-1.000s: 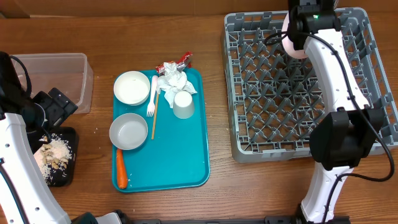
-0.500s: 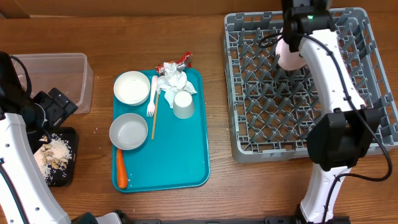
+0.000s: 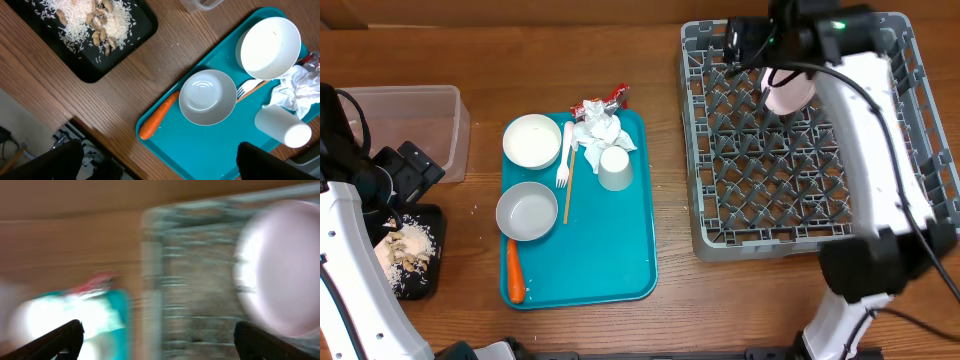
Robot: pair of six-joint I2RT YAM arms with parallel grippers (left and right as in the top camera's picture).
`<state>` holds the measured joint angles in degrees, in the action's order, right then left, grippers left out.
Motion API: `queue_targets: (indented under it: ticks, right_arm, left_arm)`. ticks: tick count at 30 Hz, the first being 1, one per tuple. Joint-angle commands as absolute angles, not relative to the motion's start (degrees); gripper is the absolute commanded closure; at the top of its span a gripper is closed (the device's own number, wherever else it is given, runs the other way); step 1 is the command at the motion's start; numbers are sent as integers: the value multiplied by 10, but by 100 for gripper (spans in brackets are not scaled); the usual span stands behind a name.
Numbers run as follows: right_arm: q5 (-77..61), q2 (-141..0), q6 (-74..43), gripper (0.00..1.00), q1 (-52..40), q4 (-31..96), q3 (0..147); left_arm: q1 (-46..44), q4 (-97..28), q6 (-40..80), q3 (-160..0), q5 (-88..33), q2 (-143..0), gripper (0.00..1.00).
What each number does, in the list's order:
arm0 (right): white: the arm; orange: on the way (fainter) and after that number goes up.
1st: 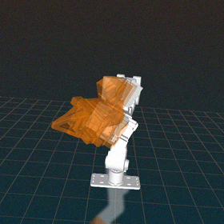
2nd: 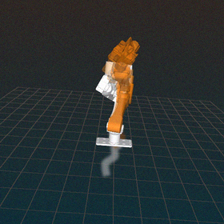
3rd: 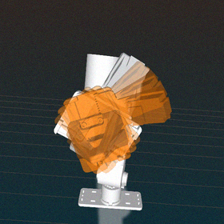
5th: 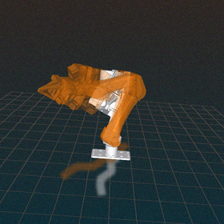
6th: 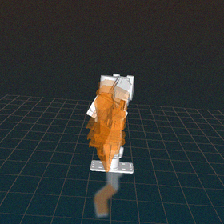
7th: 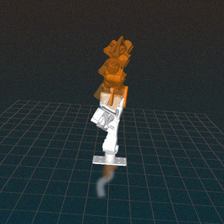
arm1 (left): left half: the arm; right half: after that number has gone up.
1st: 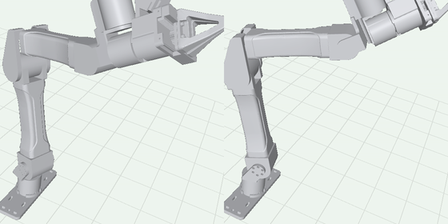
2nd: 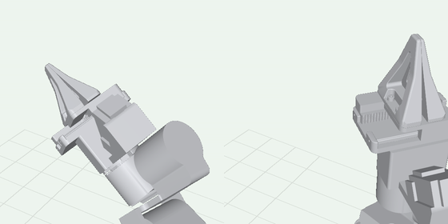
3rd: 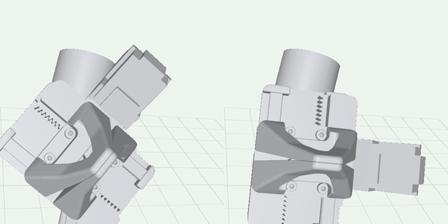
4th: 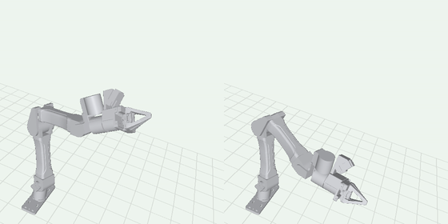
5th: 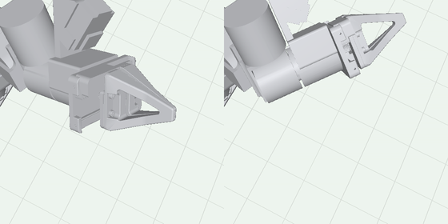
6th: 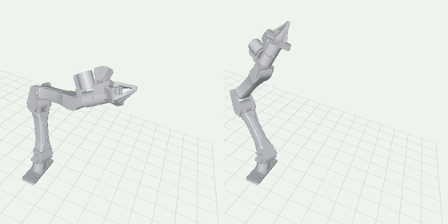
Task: Sort waste into correct bins and load items into the dishwasher rack
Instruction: 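Release the plate upright in the rack's back slots, then move the right gripper to the white cup and grasp it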
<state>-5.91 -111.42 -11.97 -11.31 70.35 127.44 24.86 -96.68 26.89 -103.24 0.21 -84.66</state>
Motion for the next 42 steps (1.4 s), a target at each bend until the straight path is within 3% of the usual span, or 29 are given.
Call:
queue_targets:
  ticks: [1,20,38,42]
  right_arm:
    - [-265,-1080,-120,0,-134,708,1289]
    - [-86,-1240,-120,0,-355,658,1174]
    - [-69,-1331,-137,0,-379,654,1173]
    - [-69,-1331,-137,11,-379,650,1173]
  left_arm:
    - [251,-968,275,-1030,0,-850,0]
    - [251,-968,275,-1030,0,-850,0]
    - [251,-968,275,-1030,0,-850,0]
    - [251,-968,275,-1030,0,-850,0]
